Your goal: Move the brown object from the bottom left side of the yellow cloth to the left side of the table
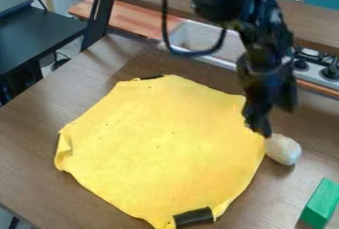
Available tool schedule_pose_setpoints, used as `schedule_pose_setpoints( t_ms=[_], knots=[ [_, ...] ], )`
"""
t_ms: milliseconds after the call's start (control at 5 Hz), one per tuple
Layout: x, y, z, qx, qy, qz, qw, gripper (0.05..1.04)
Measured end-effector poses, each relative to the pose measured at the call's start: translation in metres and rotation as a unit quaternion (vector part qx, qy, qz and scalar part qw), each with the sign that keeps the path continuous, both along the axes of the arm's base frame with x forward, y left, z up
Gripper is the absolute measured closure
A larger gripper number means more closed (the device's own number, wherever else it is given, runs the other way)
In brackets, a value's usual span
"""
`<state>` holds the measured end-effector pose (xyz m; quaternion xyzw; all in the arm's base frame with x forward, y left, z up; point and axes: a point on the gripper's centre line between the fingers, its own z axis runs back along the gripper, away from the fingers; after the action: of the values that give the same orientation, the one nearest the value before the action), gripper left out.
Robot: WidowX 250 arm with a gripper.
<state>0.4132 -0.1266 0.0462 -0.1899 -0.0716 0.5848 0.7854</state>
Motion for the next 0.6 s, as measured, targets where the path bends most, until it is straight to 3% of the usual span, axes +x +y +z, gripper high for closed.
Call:
schedule_pose_setpoints(
  t_ms=[200,400,600],
  knots=[
    [-0.006,0.017,0.013,-0.017,0.021,-0.008,0.9996,0.087],
    [-0.016,0.034,0.032,-0.030,0.023,-0.008,0.9992,0.087],
    [-0.031,0.053,0.041,-0.014,0.065,-0.025,0.9974,0.087]
  ],
)
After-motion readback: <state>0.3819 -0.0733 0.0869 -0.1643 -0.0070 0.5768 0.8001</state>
